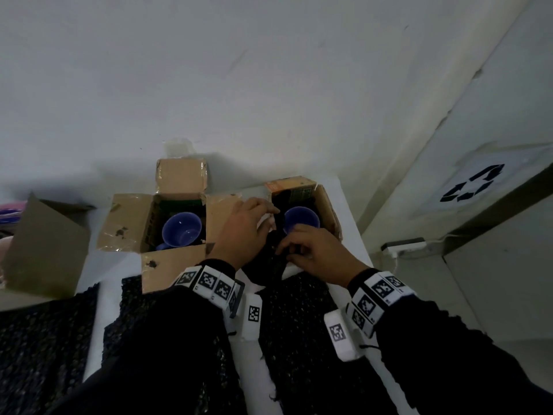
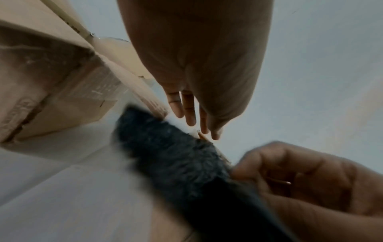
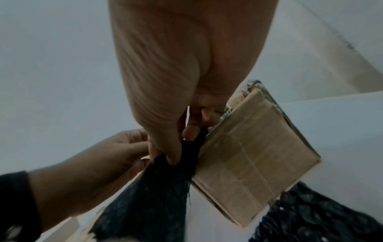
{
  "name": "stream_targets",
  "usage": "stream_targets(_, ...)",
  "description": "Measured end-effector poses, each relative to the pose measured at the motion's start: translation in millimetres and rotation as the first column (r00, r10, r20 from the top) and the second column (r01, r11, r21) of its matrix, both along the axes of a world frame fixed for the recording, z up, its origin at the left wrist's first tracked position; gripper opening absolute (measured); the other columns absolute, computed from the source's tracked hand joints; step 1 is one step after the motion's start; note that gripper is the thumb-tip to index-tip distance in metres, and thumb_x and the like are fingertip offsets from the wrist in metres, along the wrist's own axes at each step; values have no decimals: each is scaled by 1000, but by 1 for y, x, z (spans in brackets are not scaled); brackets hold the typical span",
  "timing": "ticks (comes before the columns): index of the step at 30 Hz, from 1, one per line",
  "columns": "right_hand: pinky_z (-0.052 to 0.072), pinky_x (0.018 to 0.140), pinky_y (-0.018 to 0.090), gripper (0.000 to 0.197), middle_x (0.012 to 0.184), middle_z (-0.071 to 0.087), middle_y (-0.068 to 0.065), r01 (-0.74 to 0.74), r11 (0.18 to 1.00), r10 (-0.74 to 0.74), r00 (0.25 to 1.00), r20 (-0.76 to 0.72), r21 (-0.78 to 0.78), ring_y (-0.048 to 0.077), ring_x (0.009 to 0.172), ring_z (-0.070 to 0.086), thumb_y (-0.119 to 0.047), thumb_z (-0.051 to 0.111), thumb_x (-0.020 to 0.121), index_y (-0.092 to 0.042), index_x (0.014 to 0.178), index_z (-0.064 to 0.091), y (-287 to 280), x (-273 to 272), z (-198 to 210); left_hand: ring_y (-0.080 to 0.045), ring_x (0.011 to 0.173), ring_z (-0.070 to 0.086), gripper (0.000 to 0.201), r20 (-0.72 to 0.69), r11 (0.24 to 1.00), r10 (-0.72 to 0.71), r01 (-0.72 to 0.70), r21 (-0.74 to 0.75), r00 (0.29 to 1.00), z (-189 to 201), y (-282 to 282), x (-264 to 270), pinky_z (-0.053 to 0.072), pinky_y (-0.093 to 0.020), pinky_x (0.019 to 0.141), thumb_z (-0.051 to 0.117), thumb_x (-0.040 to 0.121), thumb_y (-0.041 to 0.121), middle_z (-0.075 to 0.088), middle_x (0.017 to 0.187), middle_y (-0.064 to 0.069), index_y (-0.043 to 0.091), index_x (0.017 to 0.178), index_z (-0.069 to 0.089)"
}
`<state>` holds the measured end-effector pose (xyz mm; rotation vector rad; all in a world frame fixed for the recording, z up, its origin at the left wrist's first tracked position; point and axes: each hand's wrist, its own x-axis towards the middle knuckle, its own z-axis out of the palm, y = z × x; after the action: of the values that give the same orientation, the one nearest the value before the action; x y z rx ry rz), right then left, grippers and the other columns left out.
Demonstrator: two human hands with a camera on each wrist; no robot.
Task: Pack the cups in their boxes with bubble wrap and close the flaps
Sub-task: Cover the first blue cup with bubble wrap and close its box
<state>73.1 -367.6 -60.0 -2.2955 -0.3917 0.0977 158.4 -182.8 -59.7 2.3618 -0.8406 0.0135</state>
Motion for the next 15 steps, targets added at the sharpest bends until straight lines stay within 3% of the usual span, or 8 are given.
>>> stream_targets(2, 51, 79, 36, 22, 95, 60, -1, 43, 999, -42, 998, 49, -9, 15, 87, 59, -7, 65, 84, -22, 98, 72, -8, 1, 1, -23, 102, 55, 28, -8, 996, -61, 62, 58, 998, -1, 3, 3, 39, -36, 92, 44, 95, 25, 64, 113, 0, 20, 110, 67)
stream_targets(6, 45, 87, 27, 30, 104, 62, 9, 192, 975, -188, 981, 51, -109, 24, 96, 61, 6, 61, 80, -9, 102, 74, -25, 10, 13, -24, 101, 56, 42, 30, 988, -109, 105, 114, 994, -7, 7, 7, 41, -39, 90, 32, 97, 39, 65, 115, 3, 23, 110, 69)
stream_targets(8, 46, 87, 30, 21, 101, 63, 12, 241, 964, -246, 969, -33, -114, 27, 95, 61, -4, 55, 87, -5, 95, 75, -26, 14, 22, -23, 103, 54, 44, 63, 979, -140, 128, 162, 988, -7, 7, 6, 41, -39, 91, 34, 97, 42, 65, 118, 4, 23, 109, 71)
stream_targets(10, 48, 77, 37, 35, 85, 65, 14, 223, 972, -233, 955, -183, -71, 26, 83, 61, -30, 51, 89, -3, 81, 72, -22, 16, 28, -26, 104, 51, 44, 83, 970, -160, 141, 198, 984, -10, 6, 4, 43, -40, 90, 36, 94, 44, 62, 121, 4, 23, 106, 72)
stream_targets(12, 48, 71, 35, 39, 78, 67, 6, 146, 979, -178, 952, -248, -141, 18, 78, 61, -47, 56, 87, -12, 78, 72, -17, 17, 31, -27, 105, 51, 42, 108, 966, -168, 142, 216, 980, -13, 7, 2, 44, -41, 87, 38, 92, 44, 60, 122, 3, 24, 105, 72)
stream_targets(14, 50, 82, 35, 16, 99, 71, 3, 82, 962, -147, 959, -242, -262, 20, 94, 62, -26, 63, 87, -18, 95, 74, -15, 20, 32, -28, 106, 50, 41, 112, 965, -158, 129, 229, 981, -13, 6, 0, 46, -45, 86, 37, 92, 42, 59, 123, 4, 24, 102, 72)
stream_targets(15, 49, 87, 36, 21, 107, 70, 4, 70, 951, -148, 959, -243, -302, 23, 101, 61, -14, 61, 86, -18, 103, 73, -16, 22, 32, -28, 107, 49, 41, 111, 963, -152, 121, 242, 982, -12, 5, -1, 45, -47, 85, 35, 92, 41, 59, 124, 4, 24, 102, 71)
